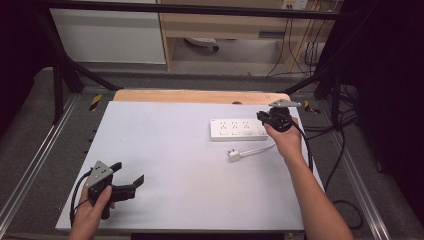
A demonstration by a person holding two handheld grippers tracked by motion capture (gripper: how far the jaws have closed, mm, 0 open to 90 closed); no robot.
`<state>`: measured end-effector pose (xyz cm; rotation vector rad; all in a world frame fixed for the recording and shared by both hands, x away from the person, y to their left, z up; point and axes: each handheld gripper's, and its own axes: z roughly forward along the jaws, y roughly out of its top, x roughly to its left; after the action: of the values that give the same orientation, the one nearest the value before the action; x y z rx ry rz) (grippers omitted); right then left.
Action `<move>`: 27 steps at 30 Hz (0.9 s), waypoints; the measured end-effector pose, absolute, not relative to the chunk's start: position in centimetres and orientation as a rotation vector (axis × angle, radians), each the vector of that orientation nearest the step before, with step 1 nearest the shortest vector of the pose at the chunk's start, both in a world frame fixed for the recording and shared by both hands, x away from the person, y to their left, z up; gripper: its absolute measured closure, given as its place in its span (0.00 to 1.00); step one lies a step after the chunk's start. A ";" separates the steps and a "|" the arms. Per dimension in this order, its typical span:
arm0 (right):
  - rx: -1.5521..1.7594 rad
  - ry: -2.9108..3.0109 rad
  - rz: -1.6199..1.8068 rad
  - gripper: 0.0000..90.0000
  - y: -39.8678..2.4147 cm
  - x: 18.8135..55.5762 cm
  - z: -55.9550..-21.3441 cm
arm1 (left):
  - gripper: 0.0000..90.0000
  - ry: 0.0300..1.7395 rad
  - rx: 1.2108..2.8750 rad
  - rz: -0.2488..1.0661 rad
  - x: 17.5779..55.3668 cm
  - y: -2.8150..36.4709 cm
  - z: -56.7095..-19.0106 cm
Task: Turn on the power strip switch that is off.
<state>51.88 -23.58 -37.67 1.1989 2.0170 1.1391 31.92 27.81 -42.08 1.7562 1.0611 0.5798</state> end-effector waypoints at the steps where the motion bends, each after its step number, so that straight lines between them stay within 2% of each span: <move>1: 1.192 2.017 1.136 0.93 -23.5 51.9 -37.7 | 0.05 1.061 1.757 0.580 31.9 27.8 -42.1; 11: 1.210 2.039 1.128 1.00 -23.2 52.1 -38.5 | 0.05 1.055 1.761 0.578 31.9 27.8 -42.1; 27: 1.220 2.066 1.114 1.00 -22.0 52.7 -40.1 | 0.06 1.057 1.759 0.582 31.9 27.8 -42.0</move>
<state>52.65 -22.05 -40.09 1.2201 2.0661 1.1138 31.88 27.81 -42.05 1.7591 1.0570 0.5818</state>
